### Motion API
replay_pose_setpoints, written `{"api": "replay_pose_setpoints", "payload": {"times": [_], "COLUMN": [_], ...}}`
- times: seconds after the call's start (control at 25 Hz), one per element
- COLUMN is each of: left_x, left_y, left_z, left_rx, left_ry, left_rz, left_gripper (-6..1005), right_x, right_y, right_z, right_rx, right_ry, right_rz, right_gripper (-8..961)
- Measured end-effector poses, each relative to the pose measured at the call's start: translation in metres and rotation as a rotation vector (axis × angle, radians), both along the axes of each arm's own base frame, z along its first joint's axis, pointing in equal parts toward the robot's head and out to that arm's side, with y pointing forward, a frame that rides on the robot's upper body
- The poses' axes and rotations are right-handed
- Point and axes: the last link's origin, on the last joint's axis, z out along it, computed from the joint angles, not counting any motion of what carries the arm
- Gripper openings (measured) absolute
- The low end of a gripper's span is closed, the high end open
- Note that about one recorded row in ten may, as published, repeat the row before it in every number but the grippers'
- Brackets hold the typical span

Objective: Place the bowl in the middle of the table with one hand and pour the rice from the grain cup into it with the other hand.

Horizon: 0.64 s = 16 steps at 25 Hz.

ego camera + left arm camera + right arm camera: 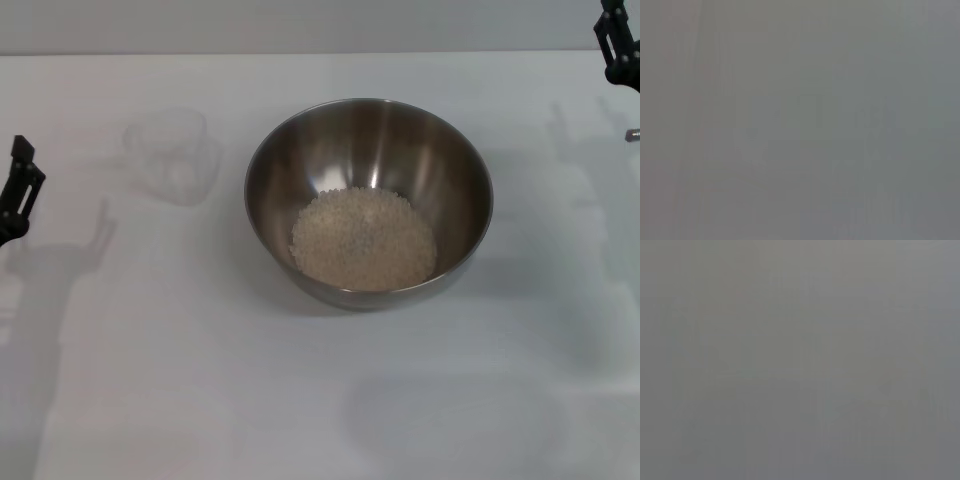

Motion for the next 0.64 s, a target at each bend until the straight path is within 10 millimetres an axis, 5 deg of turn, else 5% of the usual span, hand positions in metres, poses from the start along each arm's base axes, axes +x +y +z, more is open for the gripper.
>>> {"api": "replay_pose_setpoints", "payload": {"times": [0.12, 0.44, 0.64], "left_x": [-0.0002, -0.0017, -0.0042], "left_y": [-0.0008, 0.0035, 0.0049], "left_z": [0.0028, 0.0053, 0.0085], "left_rx": [0.016, 0.016, 0.03], "left_ry": [0.0, 0.027, 0.027], "left_rz": [-0.005, -0.013, 0.0], "left_gripper": [846, 873, 871], "right_x": [0.0017, 0.0001, -0.0025], "right_y": [-0.0024, 0.0017, 0.0069], "right_z": [-0.0003, 0.0001, -0.0011], "right_rx": [0.003, 0.008, 0.0], "right_ry": [0.001, 0.006, -0.006], "right_rz": [-0.004, -0.009, -0.009], "right_gripper": [518, 763, 763]}}
